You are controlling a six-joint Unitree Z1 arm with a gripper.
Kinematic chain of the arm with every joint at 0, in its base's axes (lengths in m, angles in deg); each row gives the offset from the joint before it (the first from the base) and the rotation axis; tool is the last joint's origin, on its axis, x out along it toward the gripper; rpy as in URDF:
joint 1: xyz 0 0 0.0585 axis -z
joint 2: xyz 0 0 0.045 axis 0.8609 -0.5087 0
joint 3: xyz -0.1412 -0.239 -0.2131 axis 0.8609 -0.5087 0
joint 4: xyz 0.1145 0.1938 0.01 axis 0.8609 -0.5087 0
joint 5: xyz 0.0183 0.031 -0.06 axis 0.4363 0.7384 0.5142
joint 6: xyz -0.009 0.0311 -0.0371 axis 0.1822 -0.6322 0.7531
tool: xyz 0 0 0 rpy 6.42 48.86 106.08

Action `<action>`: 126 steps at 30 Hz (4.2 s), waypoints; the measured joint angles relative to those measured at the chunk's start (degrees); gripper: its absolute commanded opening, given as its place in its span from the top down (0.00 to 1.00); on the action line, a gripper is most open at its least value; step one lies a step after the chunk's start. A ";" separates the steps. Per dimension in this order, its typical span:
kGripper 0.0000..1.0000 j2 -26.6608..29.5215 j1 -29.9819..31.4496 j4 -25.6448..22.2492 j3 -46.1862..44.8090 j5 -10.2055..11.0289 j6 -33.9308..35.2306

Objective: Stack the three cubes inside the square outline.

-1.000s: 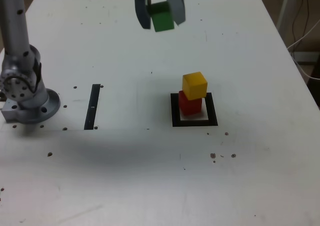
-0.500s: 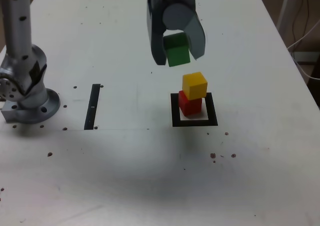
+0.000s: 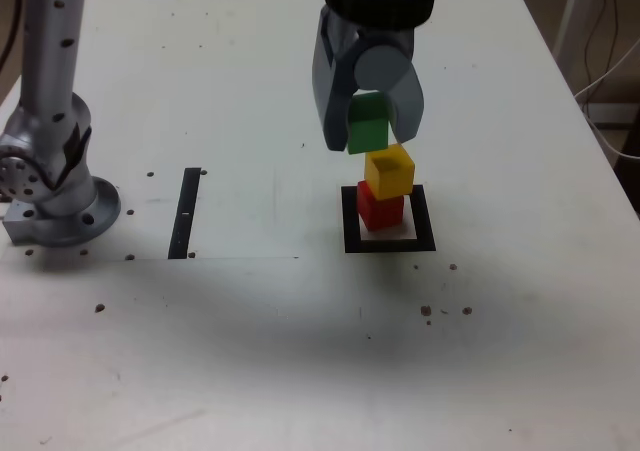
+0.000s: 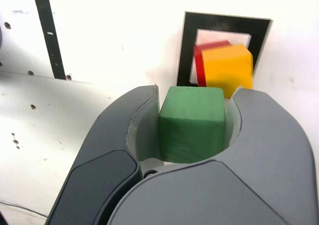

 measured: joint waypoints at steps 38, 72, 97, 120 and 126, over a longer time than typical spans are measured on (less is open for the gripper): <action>0.76 -2.84 -0.98 1.19 1.42 -0.85 -2.97; 0.08 -2.90 -1.96 4.76 -0.88 1.28 -3.46; 0.01 8.44 1.56 3.09 -5.28 -1.14 -4.09; 0.01 34.28 -3.00 14.53 -37.88 -1.24 -18.43; 0.01 37.80 -3.31 19.94 -49.98 0.10 -18.48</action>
